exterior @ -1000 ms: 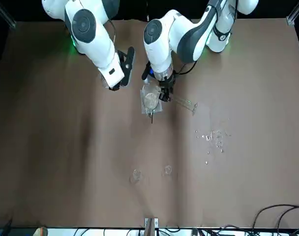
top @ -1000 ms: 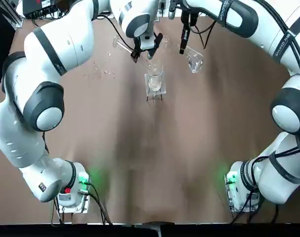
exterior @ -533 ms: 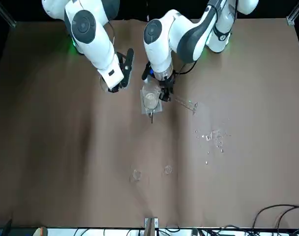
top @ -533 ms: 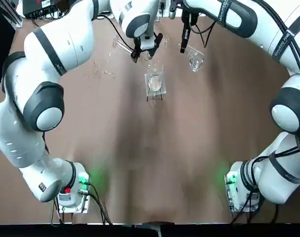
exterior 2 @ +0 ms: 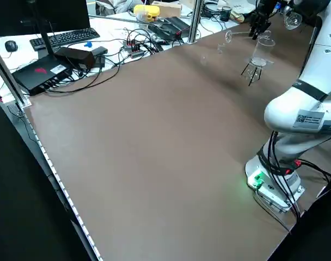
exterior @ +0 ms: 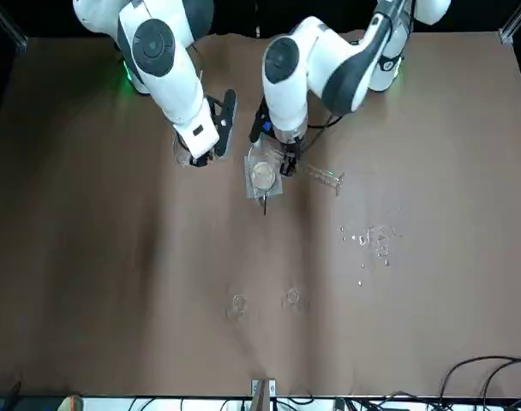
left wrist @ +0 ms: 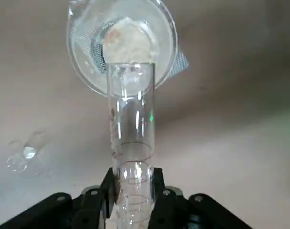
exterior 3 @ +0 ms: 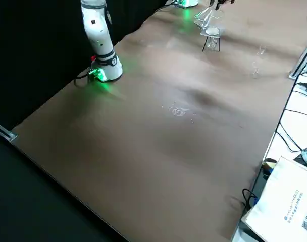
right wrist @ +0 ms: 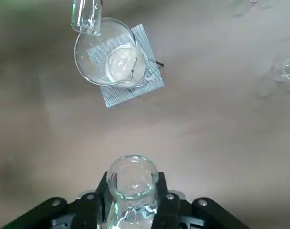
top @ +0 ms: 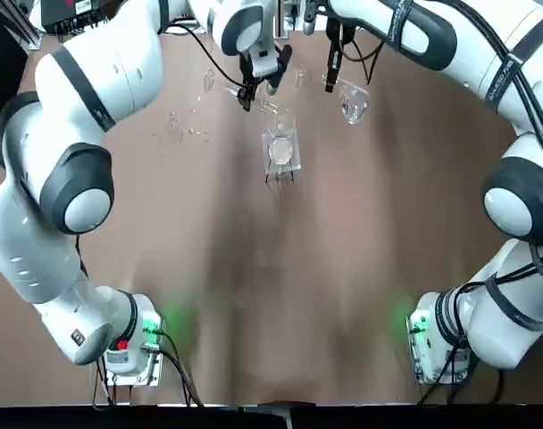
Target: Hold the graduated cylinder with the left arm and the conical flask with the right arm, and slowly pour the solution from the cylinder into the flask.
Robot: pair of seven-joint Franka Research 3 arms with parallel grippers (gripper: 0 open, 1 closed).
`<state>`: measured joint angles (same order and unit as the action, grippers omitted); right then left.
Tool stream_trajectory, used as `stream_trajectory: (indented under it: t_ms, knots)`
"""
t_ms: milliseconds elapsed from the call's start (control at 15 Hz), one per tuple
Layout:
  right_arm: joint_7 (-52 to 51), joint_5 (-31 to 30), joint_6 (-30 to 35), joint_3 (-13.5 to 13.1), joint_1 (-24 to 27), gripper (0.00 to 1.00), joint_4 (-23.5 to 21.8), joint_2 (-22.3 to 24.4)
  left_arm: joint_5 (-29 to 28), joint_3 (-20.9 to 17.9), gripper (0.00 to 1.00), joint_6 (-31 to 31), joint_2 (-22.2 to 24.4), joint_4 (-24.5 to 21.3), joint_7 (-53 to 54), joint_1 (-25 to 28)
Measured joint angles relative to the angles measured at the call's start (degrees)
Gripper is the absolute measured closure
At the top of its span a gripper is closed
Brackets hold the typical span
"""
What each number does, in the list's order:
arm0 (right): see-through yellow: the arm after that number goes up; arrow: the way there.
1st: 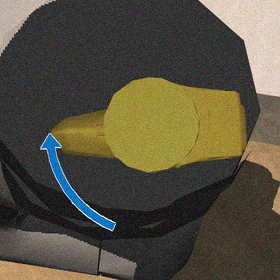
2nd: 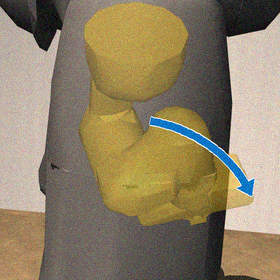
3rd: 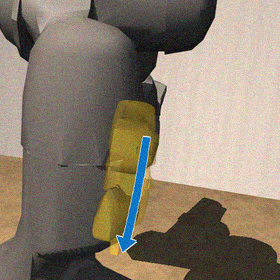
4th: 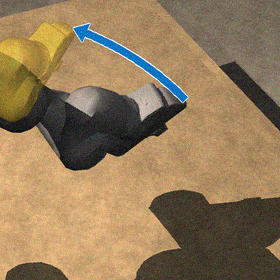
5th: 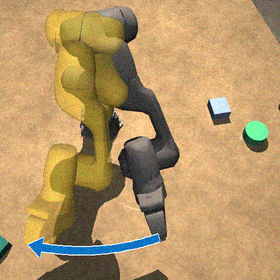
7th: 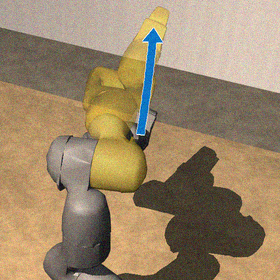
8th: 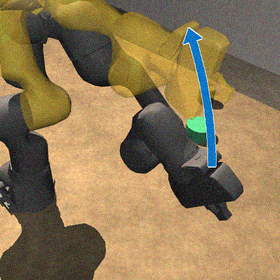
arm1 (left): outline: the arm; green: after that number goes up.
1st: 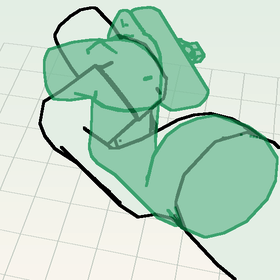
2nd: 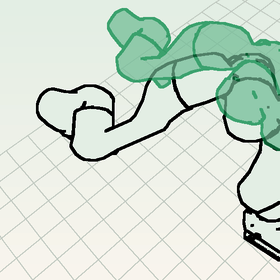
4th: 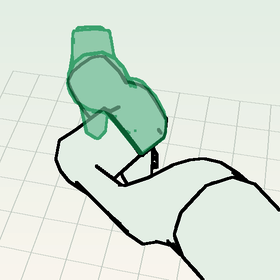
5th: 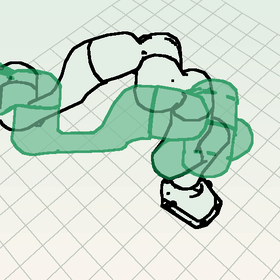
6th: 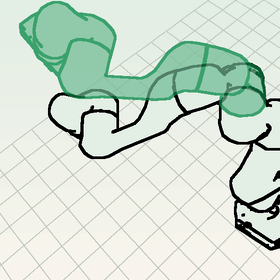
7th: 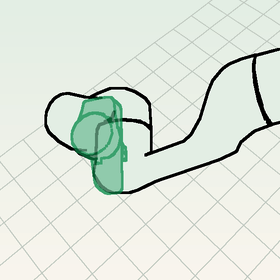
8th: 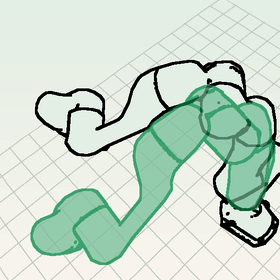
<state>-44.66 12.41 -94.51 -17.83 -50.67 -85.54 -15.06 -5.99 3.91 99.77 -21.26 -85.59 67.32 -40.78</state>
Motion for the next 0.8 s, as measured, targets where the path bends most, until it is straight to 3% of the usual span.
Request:
stream_trajectory:
  t_ms: [400,800]
  knots:
    - [0.0,-5.2,1.9,0.2,-2.9,0.61,1.0,-1.4,16.9,0.1,0.66,0.1,1.1,0.3,4.5,8.6]
    - [0.1,-7.6,7.2,0.2,-4.6,0.61,11.2,-8.8,37.7,0.1,0.66,-0.2,1.3,0.2,17.2,20.6]
